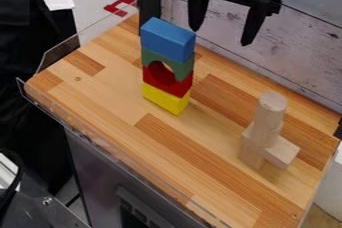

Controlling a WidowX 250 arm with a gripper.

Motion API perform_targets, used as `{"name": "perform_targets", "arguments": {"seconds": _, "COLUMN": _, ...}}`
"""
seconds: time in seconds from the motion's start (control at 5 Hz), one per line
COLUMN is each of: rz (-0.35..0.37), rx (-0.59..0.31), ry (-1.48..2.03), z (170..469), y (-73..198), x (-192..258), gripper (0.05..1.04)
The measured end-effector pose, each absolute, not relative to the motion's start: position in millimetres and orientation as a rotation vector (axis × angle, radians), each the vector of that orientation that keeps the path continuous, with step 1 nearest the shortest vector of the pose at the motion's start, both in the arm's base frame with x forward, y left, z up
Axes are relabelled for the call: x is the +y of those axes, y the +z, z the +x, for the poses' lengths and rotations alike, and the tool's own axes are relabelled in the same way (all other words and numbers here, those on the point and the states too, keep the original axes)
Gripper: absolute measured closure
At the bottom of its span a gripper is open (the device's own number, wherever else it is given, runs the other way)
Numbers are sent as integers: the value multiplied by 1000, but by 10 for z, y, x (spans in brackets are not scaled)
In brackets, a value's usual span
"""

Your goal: Put the blue rectangular block on the cylinder

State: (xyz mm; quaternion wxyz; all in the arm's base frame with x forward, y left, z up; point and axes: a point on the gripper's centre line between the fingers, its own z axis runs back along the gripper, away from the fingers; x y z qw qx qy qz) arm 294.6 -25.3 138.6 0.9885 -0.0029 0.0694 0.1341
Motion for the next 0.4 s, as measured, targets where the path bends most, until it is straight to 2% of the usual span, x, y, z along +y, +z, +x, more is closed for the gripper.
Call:
{"name": "perform_targets", "arguments": {"seconds": 0.2, "rz": 2, "rx": 177, "ry": 268, "z": 2921, "y": 1284, "x": -255, "gripper": 84}}
{"name": "perform_targets", "arguments": {"seconds": 0.4, "rz": 47, "rx": 173, "ry": 295, "z": 2914, "y": 1286, "x": -203, "gripper": 84}}
